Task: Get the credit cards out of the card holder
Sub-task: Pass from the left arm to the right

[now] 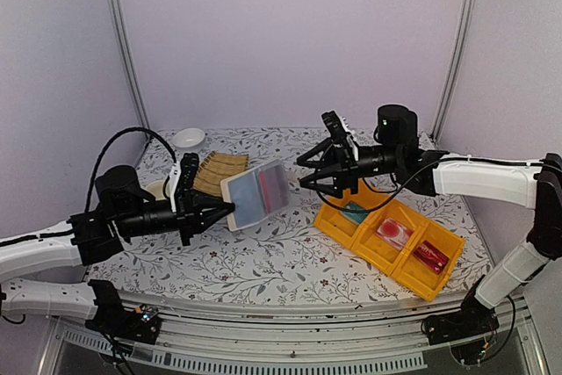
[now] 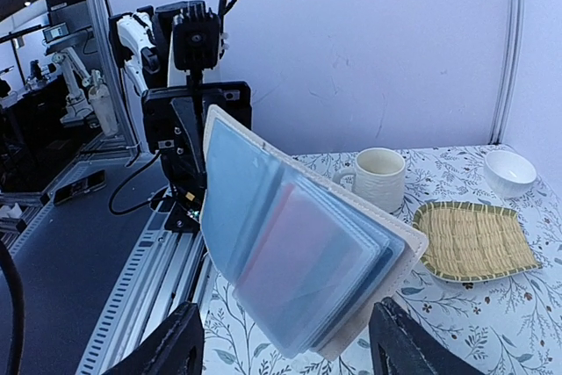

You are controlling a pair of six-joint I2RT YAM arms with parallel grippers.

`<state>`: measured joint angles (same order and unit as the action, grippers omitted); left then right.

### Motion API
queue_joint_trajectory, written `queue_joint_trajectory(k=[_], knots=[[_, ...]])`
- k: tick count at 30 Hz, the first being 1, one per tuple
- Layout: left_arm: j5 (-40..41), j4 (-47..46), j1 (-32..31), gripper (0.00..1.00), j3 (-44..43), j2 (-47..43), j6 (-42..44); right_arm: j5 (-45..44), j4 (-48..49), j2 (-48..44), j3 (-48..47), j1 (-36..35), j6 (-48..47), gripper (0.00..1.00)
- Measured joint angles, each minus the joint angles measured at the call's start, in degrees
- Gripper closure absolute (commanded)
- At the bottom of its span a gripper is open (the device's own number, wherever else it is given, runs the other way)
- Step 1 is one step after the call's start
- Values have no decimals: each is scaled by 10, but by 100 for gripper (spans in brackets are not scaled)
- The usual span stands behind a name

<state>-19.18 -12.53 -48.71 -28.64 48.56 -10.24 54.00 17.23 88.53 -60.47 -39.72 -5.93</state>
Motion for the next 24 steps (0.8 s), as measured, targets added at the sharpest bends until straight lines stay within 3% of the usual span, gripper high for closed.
queue_joint_trajectory(k=[5, 9, 13, 15, 17, 20, 24], knots=[[-32, -13, -17, 100, -21, -3, 36, -21, 10, -3, 5, 0, -1, 19], [-47, -17, -26, 100, -21, -3, 53, -20, 33, -3, 15, 0, 16, 20], [-51, -24, -30, 100, -21, -3, 62, -1, 70, 5, 16, -7, 45, 27], [-50, -41, -30, 100, -17, -3, 62, 3, 74, 16, 16, -17, 46, 41], [-45, -65, -30, 100, -7, -3, 61, 19, 73, 37, 16, -32, 45, 65], [-42, -85, -31, 100, 4, -3, 56, 42, 68, 57, 16, -43, 46, 89], [-14, -103, -32, 100, 22, 5, 42, 67, 64, 57, 16, -43, 53, 98]])
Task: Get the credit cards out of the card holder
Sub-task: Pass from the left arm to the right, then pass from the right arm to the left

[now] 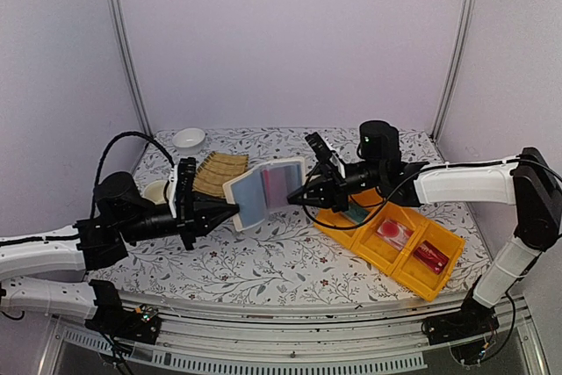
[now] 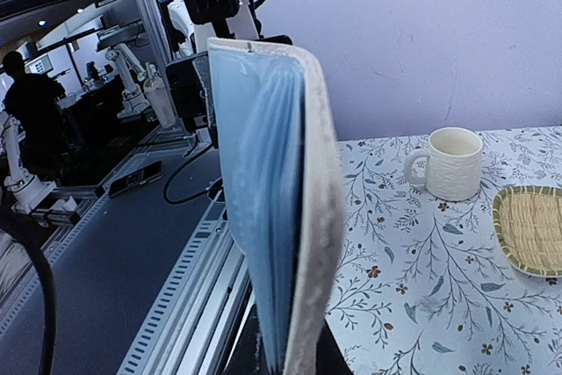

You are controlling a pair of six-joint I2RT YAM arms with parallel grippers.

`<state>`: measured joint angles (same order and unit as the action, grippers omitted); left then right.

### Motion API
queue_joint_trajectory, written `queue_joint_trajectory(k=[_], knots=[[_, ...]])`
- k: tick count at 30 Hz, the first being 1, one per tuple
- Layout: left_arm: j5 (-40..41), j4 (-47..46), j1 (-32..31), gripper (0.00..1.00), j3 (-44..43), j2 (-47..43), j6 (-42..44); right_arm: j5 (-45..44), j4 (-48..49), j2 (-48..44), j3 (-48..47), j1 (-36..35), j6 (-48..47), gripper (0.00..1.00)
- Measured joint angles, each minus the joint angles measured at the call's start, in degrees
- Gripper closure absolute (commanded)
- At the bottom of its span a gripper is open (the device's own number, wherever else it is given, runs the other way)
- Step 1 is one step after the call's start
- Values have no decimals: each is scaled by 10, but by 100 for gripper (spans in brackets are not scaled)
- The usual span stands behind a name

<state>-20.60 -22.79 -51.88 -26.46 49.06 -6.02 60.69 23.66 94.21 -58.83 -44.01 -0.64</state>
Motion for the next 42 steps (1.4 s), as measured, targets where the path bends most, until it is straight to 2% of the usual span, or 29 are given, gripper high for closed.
queue_joint_trajectory(k=[4, 6, 10, 15, 18, 23, 26, 29, 30, 34, 35, 37, 39, 42], knots=[[29, -19, 6, 100, -4, 40, -38, -7, -5, 0, 3, 3, 13, 98], [42, -20, 16, 85, -12, 68, -65, -33, -19, 0, 7, 4, 24, 98], [58, -29, 58, 67, -16, 149, -122, -134, -49, 0, 9, -3, 53, 98], [64, -48, 73, 43, -2, 259, -156, -246, -90, 49, -11, -40, 93, 98], [57, -61, 74, 32, 4, 305, -169, -281, -119, 94, -28, -51, 119, 98], [26, -123, 77, 25, 33, 316, -187, -301, -169, 144, -59, -53, 144, 98], [3, -161, 83, 27, 50, 316, -196, -297, -194, 159, -77, -53, 147, 98], [-14, -191, 96, 40, 68, 316, -208, -288, -215, 163, -85, -53, 143, 98], [-16, -196, 99, 48, 70, 316, -213, -287, -221, 163, -85, -53, 141, 98], [-17, -210, 106, 94, 69, 329, -224, -280, -238, 163, -85, -53, 135, 96], [-15, -210, 107, 100, 67, 336, -227, -278, -240, 163, -85, -53, 134, 93], [-9, -206, 108, 100, 59, 353, -230, -274, -252, 163, -85, -52, 132, 84], [-5, -202, 110, 100, 53, 367, -231, -271, -260, 163, -85, -50, 130, 64], [10, -173, 111, 100, 32, 394, -229, -243, -262, 163, -85, -49, 116, 53]])
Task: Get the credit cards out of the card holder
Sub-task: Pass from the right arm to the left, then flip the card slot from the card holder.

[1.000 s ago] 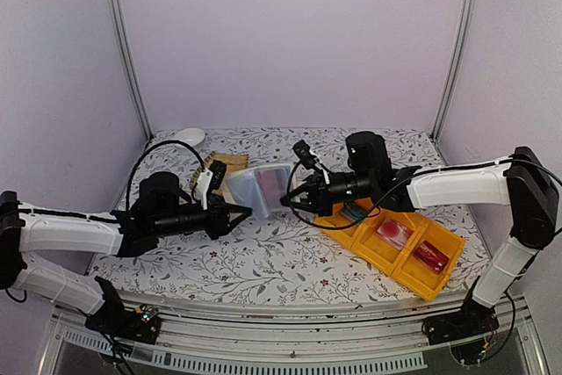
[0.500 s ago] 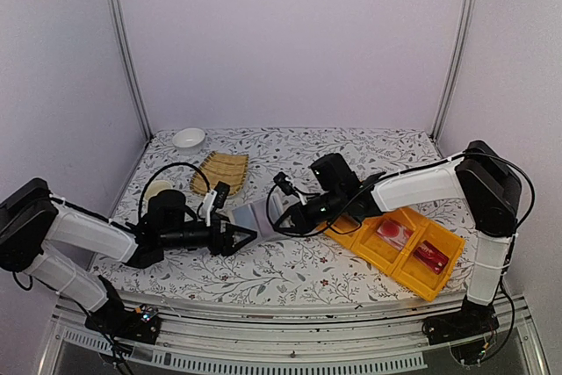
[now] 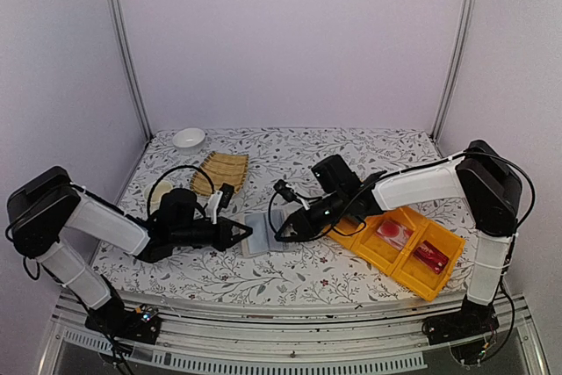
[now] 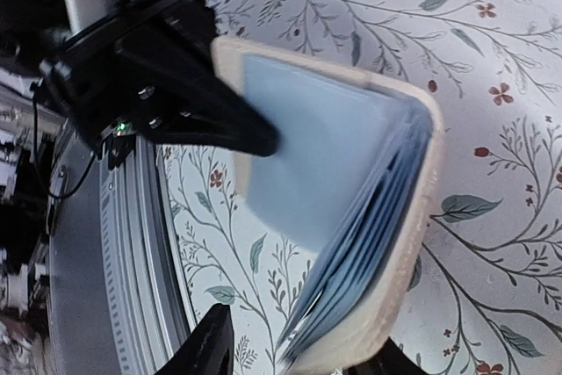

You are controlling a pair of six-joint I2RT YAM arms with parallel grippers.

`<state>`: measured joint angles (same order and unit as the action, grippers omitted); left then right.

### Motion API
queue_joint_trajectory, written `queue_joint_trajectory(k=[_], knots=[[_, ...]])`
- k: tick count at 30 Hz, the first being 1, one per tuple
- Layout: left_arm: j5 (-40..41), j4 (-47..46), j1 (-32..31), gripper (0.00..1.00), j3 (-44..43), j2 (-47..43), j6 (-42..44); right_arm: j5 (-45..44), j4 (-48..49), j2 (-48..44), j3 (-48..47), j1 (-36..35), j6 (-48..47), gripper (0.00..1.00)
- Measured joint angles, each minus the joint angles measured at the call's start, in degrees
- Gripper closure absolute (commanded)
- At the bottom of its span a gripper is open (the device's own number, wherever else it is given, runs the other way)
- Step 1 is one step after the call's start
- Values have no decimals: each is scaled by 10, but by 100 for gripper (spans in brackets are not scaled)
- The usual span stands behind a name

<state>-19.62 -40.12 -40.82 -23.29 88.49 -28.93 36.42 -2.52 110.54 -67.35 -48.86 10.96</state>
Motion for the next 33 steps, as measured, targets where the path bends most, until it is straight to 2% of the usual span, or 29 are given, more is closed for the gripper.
queue_joint_trajectory(k=[4, 9, 17, 18, 21, 22, 27, 33], knots=[[35, 66, 0, 100, -31, 28, 28, 42, 4, -4, 0, 4, -23, 51], [66, 109, 0, 100, -35, 32, 63, 89, 60, -12, 5, 13, -17, 58], [71, 127, -10, 100, -27, -5, 91, 30, 52, 54, -24, 14, 20, 55], [71, 126, -12, 100, -26, -10, 94, 29, 51, 54, -24, 14, 22, 58], [71, 126, -14, 100, -26, -16, 100, 27, 56, 54, -24, 14, 27, 77], [72, 126, -14, 100, -26, -15, 101, 27, 56, 54, -24, 14, 27, 78], [73, 126, -14, 100, -26, -10, 103, 65, 65, 54, -24, 16, 37, 69], [73, 125, -16, 100, -26, -8, 104, 146, 118, 47, -14, 17, 52, 74]])
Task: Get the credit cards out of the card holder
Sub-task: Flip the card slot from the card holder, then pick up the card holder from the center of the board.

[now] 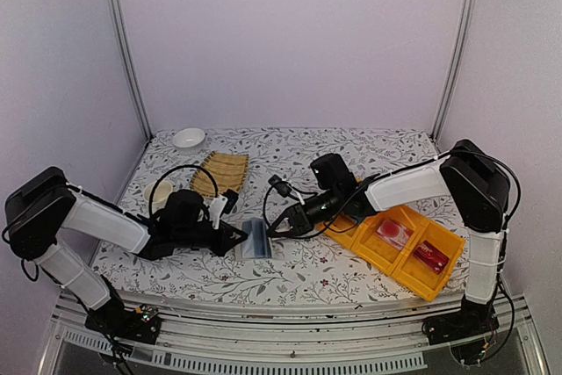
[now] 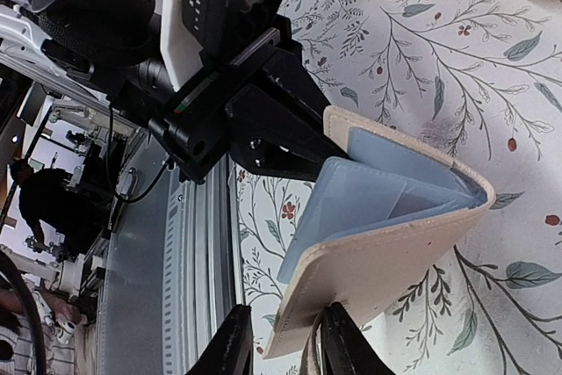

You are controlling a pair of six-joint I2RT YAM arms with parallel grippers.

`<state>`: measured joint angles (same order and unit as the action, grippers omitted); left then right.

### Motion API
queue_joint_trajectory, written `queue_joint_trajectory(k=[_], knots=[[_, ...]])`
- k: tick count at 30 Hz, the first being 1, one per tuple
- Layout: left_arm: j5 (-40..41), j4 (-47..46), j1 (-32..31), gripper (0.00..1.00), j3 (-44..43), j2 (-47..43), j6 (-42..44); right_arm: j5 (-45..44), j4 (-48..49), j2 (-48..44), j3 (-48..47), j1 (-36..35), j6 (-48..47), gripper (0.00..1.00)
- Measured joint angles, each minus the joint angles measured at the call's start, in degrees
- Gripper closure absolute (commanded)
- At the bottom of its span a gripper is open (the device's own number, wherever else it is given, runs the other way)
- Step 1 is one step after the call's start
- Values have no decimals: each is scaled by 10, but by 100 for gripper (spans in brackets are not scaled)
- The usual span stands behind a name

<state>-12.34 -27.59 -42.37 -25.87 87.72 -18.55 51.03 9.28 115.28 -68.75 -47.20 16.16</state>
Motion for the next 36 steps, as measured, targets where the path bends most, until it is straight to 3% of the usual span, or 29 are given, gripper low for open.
queue_joint_trajectory(k=[9, 17, 19, 21, 23, 24, 28, 30, 36], knots=[[2, 1, -6, 100, 0, -2, 4, -48, -16, 8, -14, 0, 19, 63], [4, 1, -11, 100, 0, -5, 9, -101, -52, 14, -29, 0, 25, 62], [4, 1, -12, 100, 0, -5, 10, -115, -64, 19, -37, -1, 24, 70], [4, 1, -13, 100, 0, -5, 10, -129, -79, 31, -51, -4, 23, 90], [2, 1, -13, 100, 0, -6, 10, -137, -89, 40, -59, -5, 18, 97], [0, 1, -13, 98, 1, -8, 10, -143, -92, 42, -61, -5, 19, 97], [-18, -6, -13, 65, 12, -21, 11, -139, -95, 43, -61, -5, 18, 98], [-37, -19, -13, 55, 21, -30, 6, -130, -92, 43, -59, -7, 18, 98], [-96, -75, -12, 42, 47, -40, -6, -97, -65, 38, -37, -6, 16, 98]])
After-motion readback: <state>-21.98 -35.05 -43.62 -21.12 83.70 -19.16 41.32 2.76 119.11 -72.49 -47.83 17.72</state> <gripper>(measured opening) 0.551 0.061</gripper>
